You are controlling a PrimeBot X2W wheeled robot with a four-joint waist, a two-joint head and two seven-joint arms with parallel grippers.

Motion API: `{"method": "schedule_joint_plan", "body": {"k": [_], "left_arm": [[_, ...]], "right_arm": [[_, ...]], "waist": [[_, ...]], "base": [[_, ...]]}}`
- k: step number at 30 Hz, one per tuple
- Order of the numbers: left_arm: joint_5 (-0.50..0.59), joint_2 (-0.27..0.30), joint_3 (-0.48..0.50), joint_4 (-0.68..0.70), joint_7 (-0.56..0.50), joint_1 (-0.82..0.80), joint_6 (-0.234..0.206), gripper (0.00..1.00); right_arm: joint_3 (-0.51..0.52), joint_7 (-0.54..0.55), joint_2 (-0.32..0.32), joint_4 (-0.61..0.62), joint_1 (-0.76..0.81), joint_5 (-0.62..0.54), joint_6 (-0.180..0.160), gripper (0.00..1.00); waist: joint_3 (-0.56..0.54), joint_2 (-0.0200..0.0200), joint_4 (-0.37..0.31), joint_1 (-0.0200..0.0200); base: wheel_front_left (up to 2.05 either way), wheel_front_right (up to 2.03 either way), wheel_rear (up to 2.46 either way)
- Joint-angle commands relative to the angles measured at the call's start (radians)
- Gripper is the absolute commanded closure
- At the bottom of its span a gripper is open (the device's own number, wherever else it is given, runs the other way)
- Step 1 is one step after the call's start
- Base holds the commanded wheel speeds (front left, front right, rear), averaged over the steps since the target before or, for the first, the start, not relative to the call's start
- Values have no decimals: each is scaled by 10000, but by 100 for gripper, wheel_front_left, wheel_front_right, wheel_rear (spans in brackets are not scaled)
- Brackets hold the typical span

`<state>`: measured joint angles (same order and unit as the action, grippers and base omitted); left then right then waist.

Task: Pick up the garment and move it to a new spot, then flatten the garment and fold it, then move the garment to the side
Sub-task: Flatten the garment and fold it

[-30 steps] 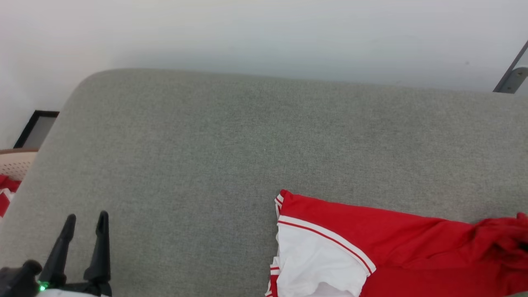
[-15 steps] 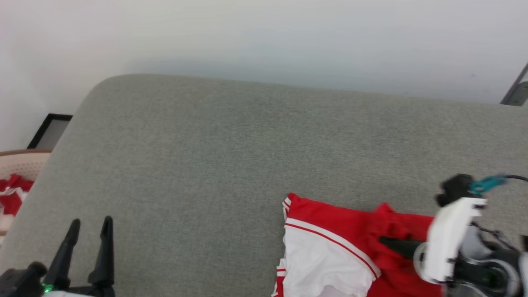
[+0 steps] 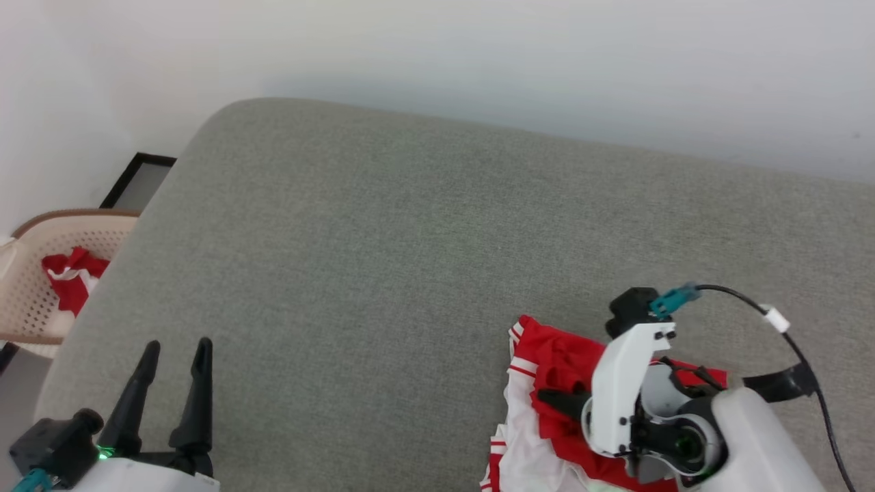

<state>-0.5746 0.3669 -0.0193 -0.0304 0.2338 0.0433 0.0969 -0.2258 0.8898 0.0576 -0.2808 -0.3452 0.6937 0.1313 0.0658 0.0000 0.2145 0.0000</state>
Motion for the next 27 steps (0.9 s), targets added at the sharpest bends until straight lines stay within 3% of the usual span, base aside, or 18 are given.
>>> {"method": "schedule_joint_plan", "body": {"k": [1, 2, 3, 4, 9, 17, 21, 27], "left_arm": [[-98, -60, -17, -57, 67, -138, 68, 0], [-70, -38, -32, -102, 72, -148, 72, 0], [-57, -37, -48, -138, 71, -158, 78, 0], [-75, -57, -49, -158, 88, -180, 86, 0], [-105, -38, 15, -215, 118, -138, 44, 0], [-69, 79, 165, -142, 150, 166, -91, 0], [32, 135, 249, -114, 200, 320, -165, 0], [118, 149, 266, -182, 219, 509, -199, 0]], "right_arm": [[-340, -301, -26, -483, -277, 16, -13, 100], [-468, -511, -40, -670, -396, 23, -13, 98], [-594, -690, -38, -848, -492, 76, -13, 36], [-706, -810, -47, -1014, -556, 171, -13, 0], [-1096, -1048, 9, -1030, -785, 464, -13, 0], [-1169, -1596, 1088, 438, -514, 794, -14, 0], [-944, -2640, 1987, 1557, -171, 745, -13, 0], [-400, -4084, 2731, 1916, 417, 611, -13, 0]], "waist": [[47, 0, 79, 0], [44, 0, 83, 0], [38, 0, 81, 0], [24, 0, 65, 0], [-60, 0, -120, 0], [-190, 0, -881, 0], [-310, 0, -1426, 0], [-482, 0, -1957, 0]], "base": [[0, 0, 0], [0, 0, 0], [0, 0, 0], [0, 0, 0], [0, 0, 0], [0, 0, 0], [0, 0, 0], [0, 0, 0]]}}
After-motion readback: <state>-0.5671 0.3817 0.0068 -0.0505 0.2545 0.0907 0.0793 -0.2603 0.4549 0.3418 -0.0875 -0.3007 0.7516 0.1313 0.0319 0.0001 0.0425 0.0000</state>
